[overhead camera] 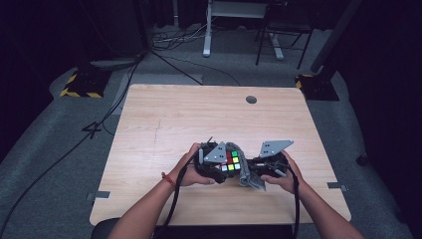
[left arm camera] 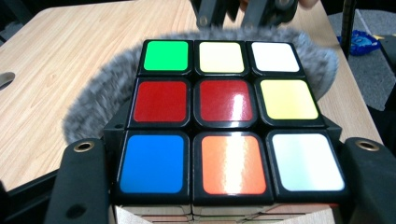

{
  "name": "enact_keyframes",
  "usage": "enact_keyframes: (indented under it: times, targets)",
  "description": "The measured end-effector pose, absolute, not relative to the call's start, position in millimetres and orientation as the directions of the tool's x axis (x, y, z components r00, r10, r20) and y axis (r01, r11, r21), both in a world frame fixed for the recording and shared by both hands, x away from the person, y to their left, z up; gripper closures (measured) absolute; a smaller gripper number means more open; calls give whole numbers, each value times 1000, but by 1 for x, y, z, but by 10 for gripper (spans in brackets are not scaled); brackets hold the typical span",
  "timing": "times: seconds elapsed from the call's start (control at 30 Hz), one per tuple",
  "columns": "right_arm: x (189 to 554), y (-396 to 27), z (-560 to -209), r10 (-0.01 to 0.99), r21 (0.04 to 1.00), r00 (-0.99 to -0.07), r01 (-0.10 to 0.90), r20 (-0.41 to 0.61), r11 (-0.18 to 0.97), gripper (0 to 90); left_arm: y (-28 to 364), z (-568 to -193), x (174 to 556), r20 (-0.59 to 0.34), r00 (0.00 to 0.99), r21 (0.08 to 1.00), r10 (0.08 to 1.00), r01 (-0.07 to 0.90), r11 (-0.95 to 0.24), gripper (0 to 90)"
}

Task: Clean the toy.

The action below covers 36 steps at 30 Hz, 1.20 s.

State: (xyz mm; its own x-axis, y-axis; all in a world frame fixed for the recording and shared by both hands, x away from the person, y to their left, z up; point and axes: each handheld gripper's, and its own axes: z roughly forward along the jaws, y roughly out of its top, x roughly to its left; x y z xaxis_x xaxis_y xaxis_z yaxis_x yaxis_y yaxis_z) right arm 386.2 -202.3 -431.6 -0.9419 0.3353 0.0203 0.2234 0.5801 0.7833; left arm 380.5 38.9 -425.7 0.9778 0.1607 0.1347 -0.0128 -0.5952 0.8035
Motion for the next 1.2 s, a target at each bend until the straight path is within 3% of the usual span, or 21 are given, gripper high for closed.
enact_keyframes:
  times: [0.3,0.87,1.2]
  targets:
    - [377,-208,-414,339,843,-941,176,-8,508,817,35,-431,380,136,980,790,146,-18,-612,336]
    - [385,-191,-449,356,724,-934,257,17,640,817,40,-420,376,133,982,830,134,-37,-556,336]
    - [378,-206,-428,353,828,-935,224,33,515,817,41,-425,377,176,973,788,149,-48,-613,336]
